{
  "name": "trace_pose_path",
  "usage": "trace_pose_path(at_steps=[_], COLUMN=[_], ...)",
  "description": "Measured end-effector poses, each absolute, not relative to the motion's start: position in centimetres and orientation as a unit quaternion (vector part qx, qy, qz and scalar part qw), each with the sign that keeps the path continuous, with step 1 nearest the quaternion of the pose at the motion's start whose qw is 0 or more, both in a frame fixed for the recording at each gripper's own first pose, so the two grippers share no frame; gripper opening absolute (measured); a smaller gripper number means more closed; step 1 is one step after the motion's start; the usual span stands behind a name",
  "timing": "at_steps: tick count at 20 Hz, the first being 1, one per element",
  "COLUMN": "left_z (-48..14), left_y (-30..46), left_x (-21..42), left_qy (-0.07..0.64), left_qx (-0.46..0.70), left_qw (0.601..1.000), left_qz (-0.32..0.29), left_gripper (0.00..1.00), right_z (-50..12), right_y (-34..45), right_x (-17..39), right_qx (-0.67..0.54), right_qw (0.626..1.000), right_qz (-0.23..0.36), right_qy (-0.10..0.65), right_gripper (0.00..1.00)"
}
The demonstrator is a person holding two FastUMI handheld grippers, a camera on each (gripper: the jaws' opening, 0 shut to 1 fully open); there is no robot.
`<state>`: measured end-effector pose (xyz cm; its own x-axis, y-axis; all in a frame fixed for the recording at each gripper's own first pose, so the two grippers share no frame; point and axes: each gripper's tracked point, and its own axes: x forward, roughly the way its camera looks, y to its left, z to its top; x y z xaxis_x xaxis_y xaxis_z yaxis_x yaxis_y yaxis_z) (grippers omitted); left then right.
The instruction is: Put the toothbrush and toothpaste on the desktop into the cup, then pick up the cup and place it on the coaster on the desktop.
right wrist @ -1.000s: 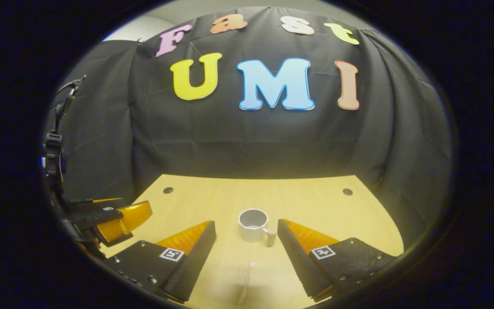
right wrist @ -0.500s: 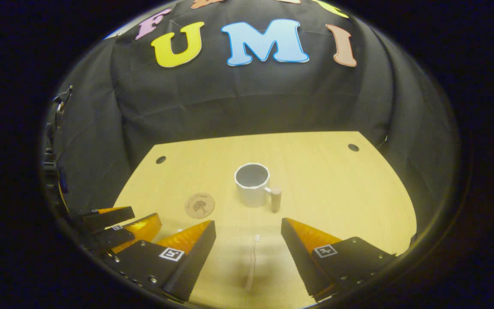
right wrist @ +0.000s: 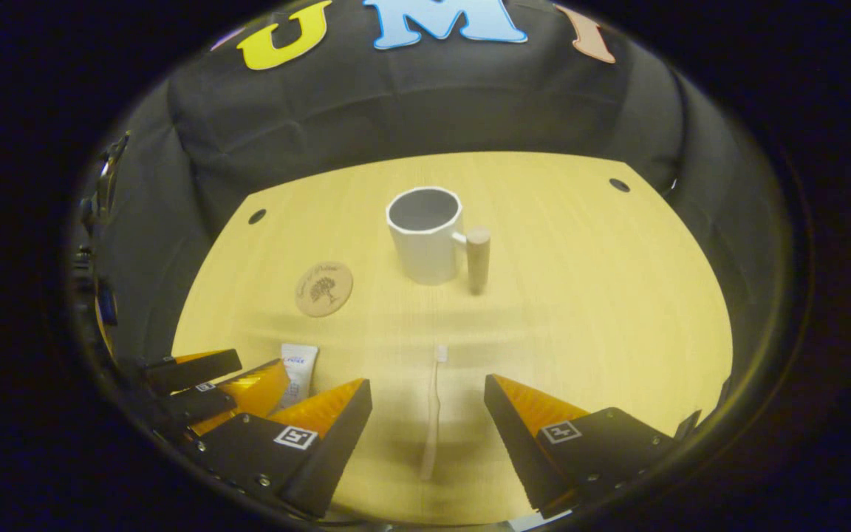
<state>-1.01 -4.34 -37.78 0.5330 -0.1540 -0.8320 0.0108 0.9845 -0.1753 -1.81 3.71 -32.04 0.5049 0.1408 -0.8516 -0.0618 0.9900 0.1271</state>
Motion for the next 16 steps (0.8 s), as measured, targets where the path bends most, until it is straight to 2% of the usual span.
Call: trace_pose_path(at_steps=[7,14,16], left_z=[-42.5,-44.8,-44.9], left_y=[-4.1,-3.4,-3.2], left_x=[-2.6,-3.2,-3.0], left_qy=[0.546,0.575,0.575], left_qx=[-0.074,-0.063,-0.052], left_qw=[0.834,0.816,0.817], left_qz=[-0.032,-0.016,-0.013], left_gripper=[0.99,0.97,0.93], right_z=[-36.9,-38.9,-39.6], right_y=[3.5,3.7,3.6], right_x=[-3.8,-4.4,-4.5], right_qx=[0.054,0.028,0.018], right_qw=[0.814,0.796,0.792], right_qz=[0.04,0.041,0.037], right_qy=[0.577,0.603,0.609], right_gripper=[0.9,0.9,0.84])
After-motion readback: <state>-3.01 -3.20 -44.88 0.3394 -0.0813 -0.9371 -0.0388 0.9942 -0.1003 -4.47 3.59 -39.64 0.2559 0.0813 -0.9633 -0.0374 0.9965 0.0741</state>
